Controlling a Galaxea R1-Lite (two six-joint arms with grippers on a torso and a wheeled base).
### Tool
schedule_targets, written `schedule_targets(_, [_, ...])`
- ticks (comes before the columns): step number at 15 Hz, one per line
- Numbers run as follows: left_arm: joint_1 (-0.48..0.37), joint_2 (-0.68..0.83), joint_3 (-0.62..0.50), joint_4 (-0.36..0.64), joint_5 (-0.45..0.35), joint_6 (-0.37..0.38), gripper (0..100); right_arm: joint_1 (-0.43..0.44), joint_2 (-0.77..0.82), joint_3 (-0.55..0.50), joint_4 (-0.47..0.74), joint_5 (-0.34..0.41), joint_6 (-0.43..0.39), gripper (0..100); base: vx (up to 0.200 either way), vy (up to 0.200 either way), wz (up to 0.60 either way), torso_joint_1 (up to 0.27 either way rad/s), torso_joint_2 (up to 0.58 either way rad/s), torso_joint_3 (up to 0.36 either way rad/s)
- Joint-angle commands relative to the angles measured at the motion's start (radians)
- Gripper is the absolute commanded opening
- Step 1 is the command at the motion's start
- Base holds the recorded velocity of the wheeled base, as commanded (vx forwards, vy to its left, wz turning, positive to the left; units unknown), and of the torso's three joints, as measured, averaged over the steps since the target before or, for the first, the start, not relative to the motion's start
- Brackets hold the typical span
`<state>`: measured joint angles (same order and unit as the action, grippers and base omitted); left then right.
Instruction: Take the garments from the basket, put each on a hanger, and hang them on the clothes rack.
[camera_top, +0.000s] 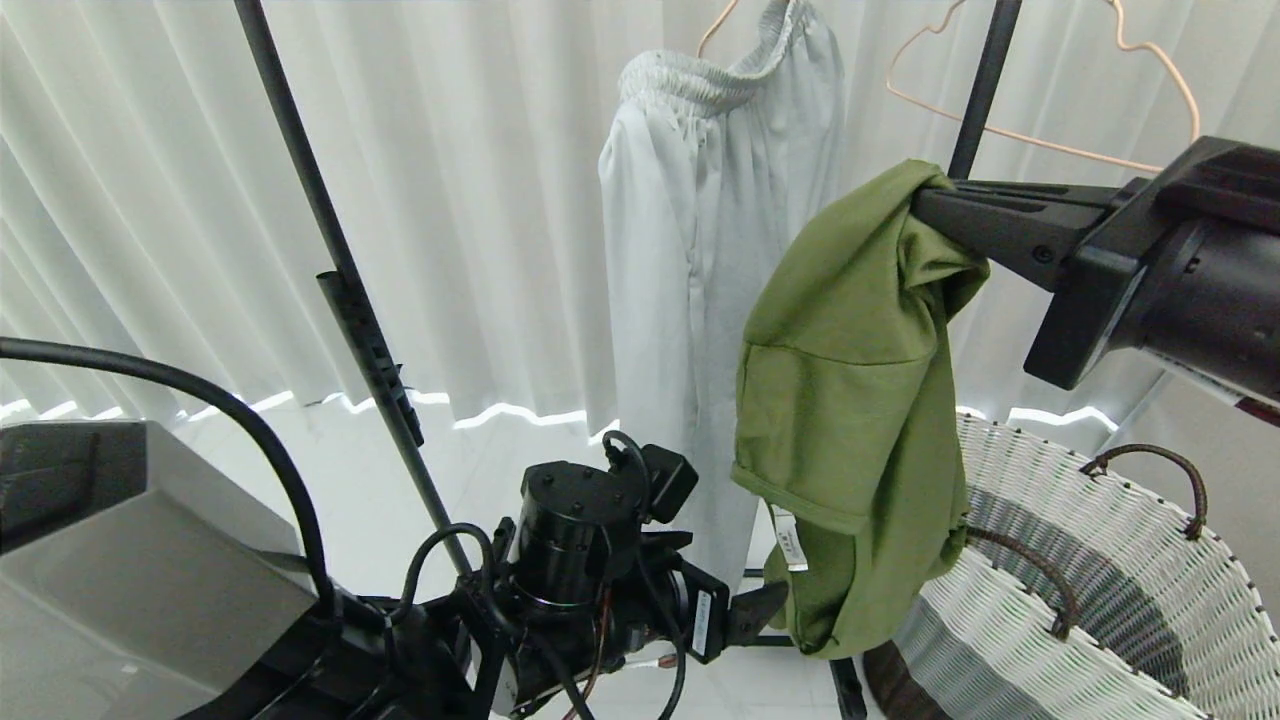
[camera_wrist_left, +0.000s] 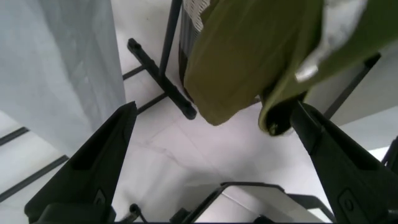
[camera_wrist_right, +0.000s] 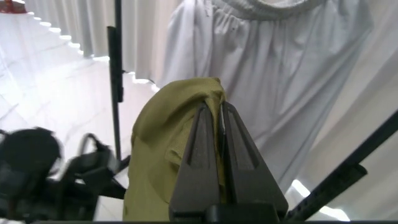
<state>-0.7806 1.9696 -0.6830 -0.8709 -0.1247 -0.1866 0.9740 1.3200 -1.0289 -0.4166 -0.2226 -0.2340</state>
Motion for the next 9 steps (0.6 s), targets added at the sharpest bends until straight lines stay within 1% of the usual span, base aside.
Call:
schedule_targets(1, [-0.003, 0.054, -0.044, 0.000, -0.001, -0.010, 100, 0.014, 0.002, 0.000, -0.001, 0.000, -0.001, 0, 0.000, 0.000, 0.00, 0.000, 0.00, 0.000])
schedule_targets(5, [-0.014, 0.107, -0.095, 0.000, -0.013, -0.011, 100, 0.015, 0.001, -0.002, -0.001, 0.000, 0.001, 0, 0.000, 0.000, 0.00, 0.000, 0.00, 0.000])
schedule_targets(7, [-0.014, 0.141, -0.122, -0.002, -0.009, -0.020, 100, 0.034, -0.004, -0.002, -0.002, 0.000, 0.007, 0, 0.000, 0.000, 0.00, 0.000, 0.00, 0.000])
schedule_targets(9, [-0.019, 0.169, -0.124, -0.002, -0.009, -0.024, 100, 0.043, -0.010, -0.003, -0.001, -0.001, 0.015, 0, 0.000, 0.000, 0.00, 0.000, 0.00, 0.000])
